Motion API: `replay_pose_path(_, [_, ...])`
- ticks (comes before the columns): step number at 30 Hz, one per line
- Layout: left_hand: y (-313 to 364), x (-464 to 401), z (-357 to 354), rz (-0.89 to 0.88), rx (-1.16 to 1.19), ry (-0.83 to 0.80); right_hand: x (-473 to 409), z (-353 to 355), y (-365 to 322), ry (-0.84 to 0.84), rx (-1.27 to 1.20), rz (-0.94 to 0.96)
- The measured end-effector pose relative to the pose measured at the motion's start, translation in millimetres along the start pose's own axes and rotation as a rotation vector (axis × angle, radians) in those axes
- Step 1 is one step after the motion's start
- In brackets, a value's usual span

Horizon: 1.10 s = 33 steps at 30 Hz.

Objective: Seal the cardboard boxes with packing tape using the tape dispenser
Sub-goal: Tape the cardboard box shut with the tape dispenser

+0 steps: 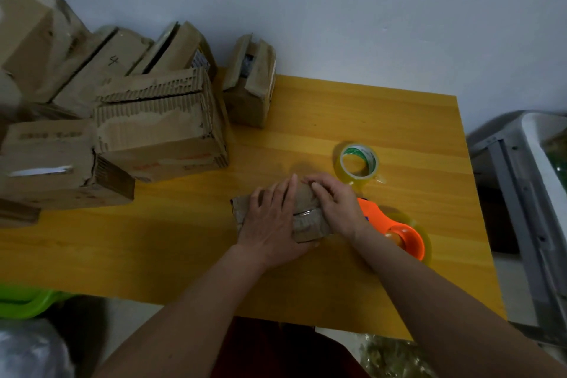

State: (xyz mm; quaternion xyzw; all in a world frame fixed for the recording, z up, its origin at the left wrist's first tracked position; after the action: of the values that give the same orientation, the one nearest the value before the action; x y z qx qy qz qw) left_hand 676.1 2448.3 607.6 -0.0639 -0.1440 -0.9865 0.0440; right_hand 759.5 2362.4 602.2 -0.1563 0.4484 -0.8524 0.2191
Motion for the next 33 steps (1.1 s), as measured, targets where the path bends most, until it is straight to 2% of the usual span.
replay_pose_path(7, [-3, 0, 4, 0.066, 0.111, -0.02, -18, -19, 19, -0.198, -0.253, -0.276])
replay_pose_path(14, [-2, -3, -3, 0.049, 0.036, -0.045, -11, -23, 31, -0.108, -0.239, -0.475])
replay_pose_path(22, [0, -1, -5, 0.068, 0.01, -0.094, 29, -37, 43, -0.178, -0.211, -0.437])
replay_pose_path(27, [-2, 2, -3, 0.149, -0.018, -0.104, 72, -26, 29, -0.025, -0.235, -0.328])
replay_pose_path(31, [-7, 9, 0, 0.374, 0.072, -0.099, 84, -13, 41, 0.219, -0.315, -0.437])
replay_pose_path(33, [-3, 12, 1, 0.379, 0.14, -0.115, 68, -1, 45, 0.262, -0.334, -0.452])
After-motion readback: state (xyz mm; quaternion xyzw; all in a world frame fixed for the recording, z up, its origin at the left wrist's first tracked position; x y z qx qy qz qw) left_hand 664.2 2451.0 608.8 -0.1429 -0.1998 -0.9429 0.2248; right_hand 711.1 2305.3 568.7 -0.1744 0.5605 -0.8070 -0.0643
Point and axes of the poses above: each hand's wrist, its own x-axis away from the middle knuckle, its own z-axis out of the back of the hand, y = z × x, the point moved 10 cm from there along -x, towards the middle knuckle, and after that the axes turned 7 degrees about x, right-handed, at the moved point
